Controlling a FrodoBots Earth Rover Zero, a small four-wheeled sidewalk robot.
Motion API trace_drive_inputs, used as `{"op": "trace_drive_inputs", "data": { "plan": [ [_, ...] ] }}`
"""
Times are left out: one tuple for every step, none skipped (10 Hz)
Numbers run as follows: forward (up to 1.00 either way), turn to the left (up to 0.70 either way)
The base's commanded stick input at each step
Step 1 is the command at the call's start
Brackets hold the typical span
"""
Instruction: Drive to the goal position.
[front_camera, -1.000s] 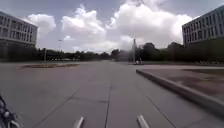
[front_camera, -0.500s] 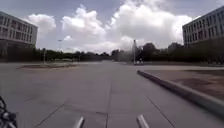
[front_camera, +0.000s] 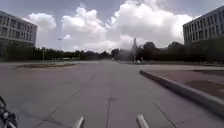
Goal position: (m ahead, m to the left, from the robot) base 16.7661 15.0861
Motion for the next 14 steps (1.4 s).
{"op": "trace_drive_inputs", "data": {
  "plan": [
    [0.7, 0.0],
    [0.7, 0.0],
    [0.7, 0.0],
    [0.7, 0.0],
    [0.7, 0.0],
    [0.7, 0.0],
    [0.7, 0.0],
    [0.7, 0.0],
    [0.7, 0.0],
    [0.7, 0.0],
    [0.7, 0.0],
    [0.7, 0.0],
    [0.7, 0.0],
    [0.7, 0.0]
  ]
}}
